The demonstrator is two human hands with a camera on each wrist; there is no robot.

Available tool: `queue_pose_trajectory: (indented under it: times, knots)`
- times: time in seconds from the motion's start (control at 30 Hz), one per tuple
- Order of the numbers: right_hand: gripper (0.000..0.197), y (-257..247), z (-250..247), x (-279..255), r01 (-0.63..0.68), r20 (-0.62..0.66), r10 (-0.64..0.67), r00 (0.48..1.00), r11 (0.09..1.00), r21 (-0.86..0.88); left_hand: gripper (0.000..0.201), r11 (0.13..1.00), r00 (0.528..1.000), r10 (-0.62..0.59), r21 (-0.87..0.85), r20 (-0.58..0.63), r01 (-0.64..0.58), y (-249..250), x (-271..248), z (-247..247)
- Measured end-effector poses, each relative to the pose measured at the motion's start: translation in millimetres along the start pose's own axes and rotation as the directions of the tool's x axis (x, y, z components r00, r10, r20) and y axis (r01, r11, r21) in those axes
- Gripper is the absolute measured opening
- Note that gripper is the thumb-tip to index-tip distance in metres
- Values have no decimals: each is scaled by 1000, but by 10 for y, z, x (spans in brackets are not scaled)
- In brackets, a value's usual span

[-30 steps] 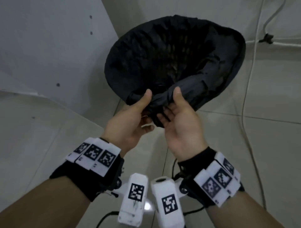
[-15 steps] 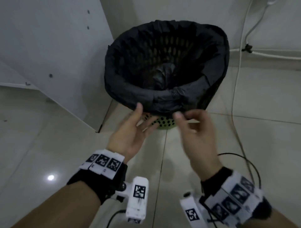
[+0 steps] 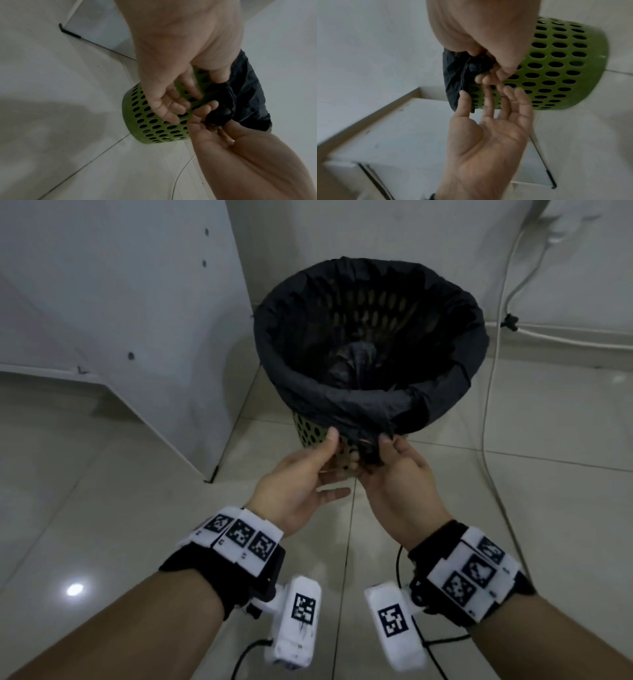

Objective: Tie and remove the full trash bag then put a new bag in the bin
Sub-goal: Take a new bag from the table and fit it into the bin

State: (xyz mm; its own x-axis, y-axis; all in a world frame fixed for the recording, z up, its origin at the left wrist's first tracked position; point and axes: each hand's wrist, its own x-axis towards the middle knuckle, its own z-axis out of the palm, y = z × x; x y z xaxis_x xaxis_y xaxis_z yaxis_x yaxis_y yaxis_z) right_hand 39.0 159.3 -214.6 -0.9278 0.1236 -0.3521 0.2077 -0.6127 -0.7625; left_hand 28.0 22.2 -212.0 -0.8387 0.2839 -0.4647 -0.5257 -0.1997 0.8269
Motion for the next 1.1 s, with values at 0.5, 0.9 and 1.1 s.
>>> queue_pose_trajectory:
  times: [0.5, 0.9, 1.1]
  knots:
    - [31, -161, -233, -168, 485, 385, -454, 803, 124, -865, 15, 992, 955, 123, 69, -268, -109, 67, 248, 448]
    - [14, -397, -229, 10, -138, 77, 146, 986, 986, -98, 48, 998, 998, -23, -66, -58, 19, -68, 178, 528]
    - [16, -433, -242, -11, -151, -38, 146, 989, 966, -208, 15, 1000, 988, 4, -5, -156, -4, 75, 261, 591]
